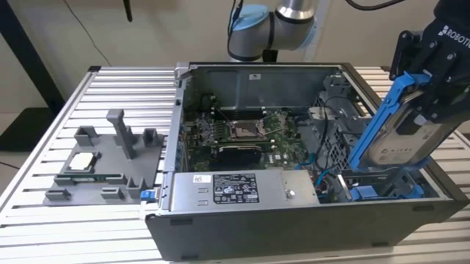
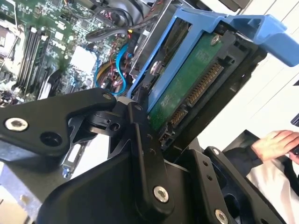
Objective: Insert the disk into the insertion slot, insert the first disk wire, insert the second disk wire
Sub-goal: 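Insert the disk into the insertion slot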
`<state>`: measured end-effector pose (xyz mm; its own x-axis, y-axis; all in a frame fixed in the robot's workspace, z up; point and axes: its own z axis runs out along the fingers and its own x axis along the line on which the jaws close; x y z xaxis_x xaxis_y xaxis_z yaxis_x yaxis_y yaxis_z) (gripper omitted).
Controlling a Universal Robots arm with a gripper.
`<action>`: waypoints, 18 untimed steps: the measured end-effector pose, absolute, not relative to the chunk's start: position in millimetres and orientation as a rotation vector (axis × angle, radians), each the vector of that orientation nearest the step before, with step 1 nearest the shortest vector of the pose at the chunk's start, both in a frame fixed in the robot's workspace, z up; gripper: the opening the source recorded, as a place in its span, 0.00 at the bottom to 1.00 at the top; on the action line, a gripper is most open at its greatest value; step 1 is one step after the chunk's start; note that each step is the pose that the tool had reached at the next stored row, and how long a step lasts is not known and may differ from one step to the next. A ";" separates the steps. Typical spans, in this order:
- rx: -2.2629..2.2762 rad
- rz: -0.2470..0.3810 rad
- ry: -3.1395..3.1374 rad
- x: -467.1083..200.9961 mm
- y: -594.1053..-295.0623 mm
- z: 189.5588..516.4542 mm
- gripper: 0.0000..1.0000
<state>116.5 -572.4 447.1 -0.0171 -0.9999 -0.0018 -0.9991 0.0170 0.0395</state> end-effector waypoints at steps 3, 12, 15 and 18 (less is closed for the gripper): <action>2.190 -0.046 -2.215 116.7 -572.5 441.6 0.33; 2.200 -0.046 -2.204 118.3 -573.6 428.4 0.33; 2.202 -0.046 -2.202 119.2 -573.6 424.4 0.33; 2.205 -0.046 -2.199 120.2 -573.6 420.4 0.33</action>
<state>120.2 -573.6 420.4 0.0029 -1.0000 -0.0020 -0.9992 -0.0030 0.0401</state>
